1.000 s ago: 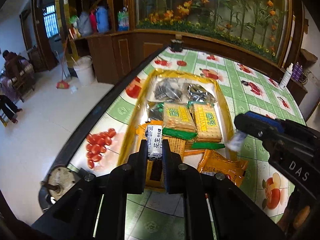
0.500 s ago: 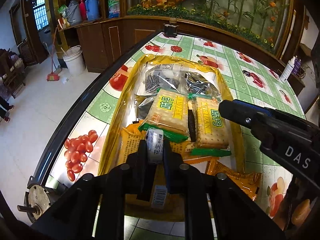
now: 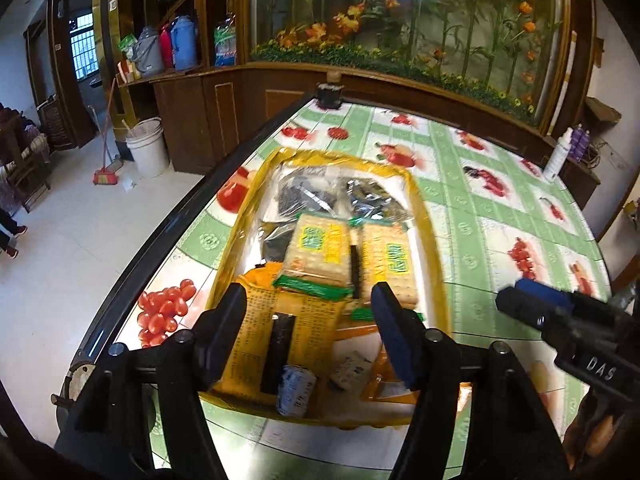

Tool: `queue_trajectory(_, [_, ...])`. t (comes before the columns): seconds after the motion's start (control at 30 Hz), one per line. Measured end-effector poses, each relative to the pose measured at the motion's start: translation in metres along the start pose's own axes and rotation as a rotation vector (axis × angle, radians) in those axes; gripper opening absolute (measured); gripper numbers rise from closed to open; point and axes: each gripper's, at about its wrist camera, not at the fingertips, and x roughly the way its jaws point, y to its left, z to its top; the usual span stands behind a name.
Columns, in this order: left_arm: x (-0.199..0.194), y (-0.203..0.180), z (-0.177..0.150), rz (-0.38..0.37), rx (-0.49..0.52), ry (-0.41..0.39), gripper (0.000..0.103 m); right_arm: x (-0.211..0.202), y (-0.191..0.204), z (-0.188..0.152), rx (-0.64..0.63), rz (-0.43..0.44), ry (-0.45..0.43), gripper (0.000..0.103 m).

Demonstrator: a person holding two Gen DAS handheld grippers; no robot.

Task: Organize snacks
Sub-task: 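Lower peanut roll into tray and open left tool while right tool releases nougat packet, then move both open tools from the tray to the small white packets on the table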

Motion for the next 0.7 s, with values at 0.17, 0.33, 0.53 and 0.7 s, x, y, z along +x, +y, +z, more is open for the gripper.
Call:
queue_trajectory(0.17, [-0.015, -0.026, -0.003, -0.067, 0.052, -0.023, 0.066, -0.038, -0.032, -0.03, 0.063, -0.061, -0.013, 0.05])
queue_trajectory(0.33, [-0.02, -0.053, -0.01, -0.124, 0.097, -0.01, 0.066, -0.076, -0.063, -0.063, 0.127, -0.128, -0.02, 0.06])
queue_trajectory(0.53, [-0.025, -0.082, -0.022, -0.203, 0.152, 0.019, 0.066, -0.115, -0.093, -0.108, 0.194, -0.208, -0.007, 0.063])
queue_trajectory(0.7, [-0.031, -0.107, -0.036, -0.268, 0.211, 0.045, 0.066, -0.154, -0.107, -0.144, 0.245, -0.277, -0.009, 0.063])
